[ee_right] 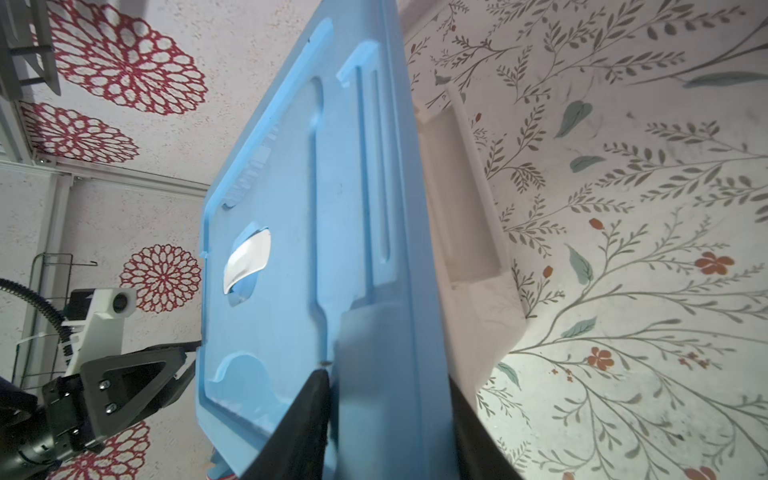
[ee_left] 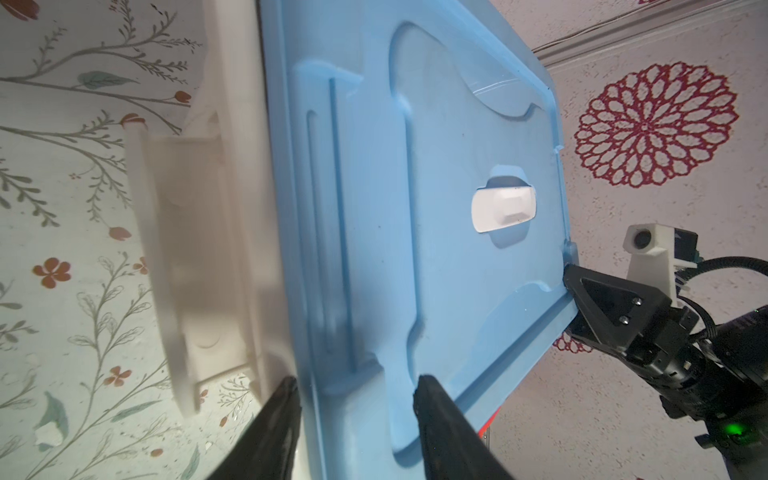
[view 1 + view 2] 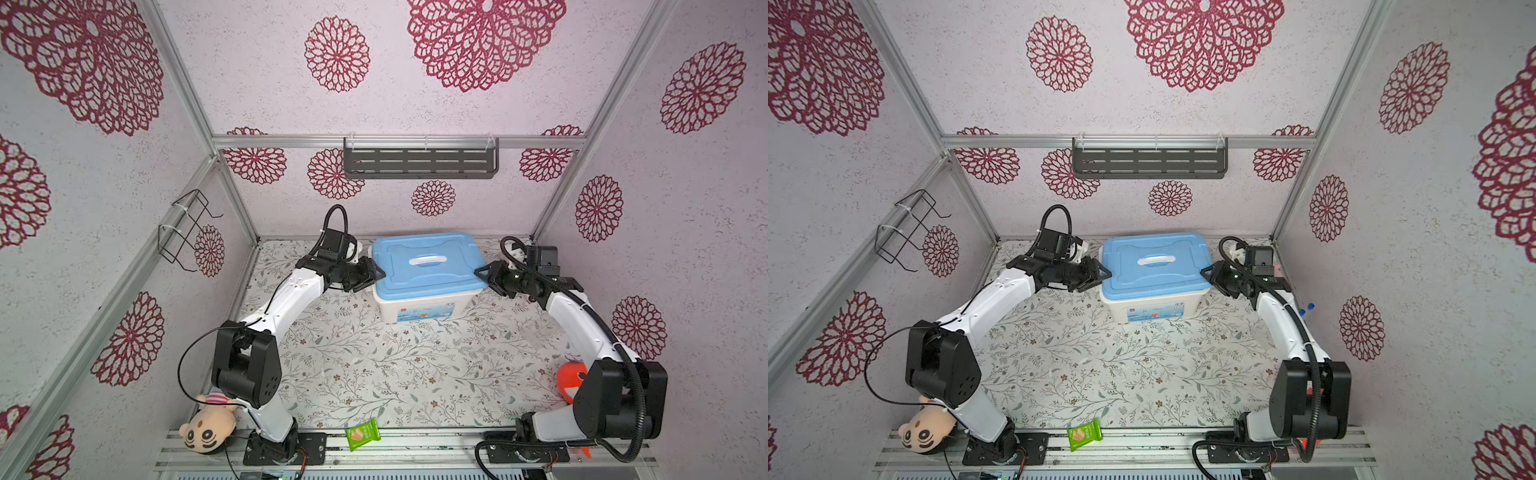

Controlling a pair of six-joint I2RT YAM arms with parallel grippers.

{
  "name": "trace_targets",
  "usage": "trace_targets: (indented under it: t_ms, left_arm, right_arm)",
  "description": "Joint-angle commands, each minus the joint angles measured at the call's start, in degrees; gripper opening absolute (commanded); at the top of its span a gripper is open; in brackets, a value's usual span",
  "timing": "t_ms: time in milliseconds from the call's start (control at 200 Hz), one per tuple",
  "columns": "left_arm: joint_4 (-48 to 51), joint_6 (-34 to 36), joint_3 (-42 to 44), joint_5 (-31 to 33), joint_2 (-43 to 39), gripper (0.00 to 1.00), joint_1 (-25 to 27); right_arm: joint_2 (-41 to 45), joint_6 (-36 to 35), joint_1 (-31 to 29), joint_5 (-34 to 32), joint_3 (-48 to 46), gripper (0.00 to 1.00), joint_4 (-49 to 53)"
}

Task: Organize the chemistry lab equipment
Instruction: 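Lower the blue lid onto the white bin with both grippers, then align the blue lid on the bin rim with both grippers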

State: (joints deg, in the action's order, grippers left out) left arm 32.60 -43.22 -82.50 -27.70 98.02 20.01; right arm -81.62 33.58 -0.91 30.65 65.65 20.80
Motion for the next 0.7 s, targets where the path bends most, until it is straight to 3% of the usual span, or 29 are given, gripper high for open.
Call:
trace_targets:
  t_ms: [0, 250, 520, 696]
  left_arm:
    - [3.8, -0.6, 2.8, 4.6, -1.4, 0.50, 0.3]
    - [7.7, 0.8, 5.1, 9.7, -5.3, 0.52, 0.3]
    - [6.3, 0.6, 5.3, 8.0, -5.2, 0.64, 0.2]
    - [7.5, 1.5, 4.1, 7.9, -4.7, 0.65, 0.2]
  right_arm:
    - [0.0, -5.0, -0.3, -3.8, 1.5, 0.43, 3.9]
    - [-0.5, -8.0, -0.5, -5.5, 2.7, 0.47, 6.4]
    - [-3.4, -12.2, -1.5, -7.0, 5.7, 0.49, 10.0]
    - [-5.7, -13.4, -2.6, -8.3, 9.4, 0.45, 12.6]
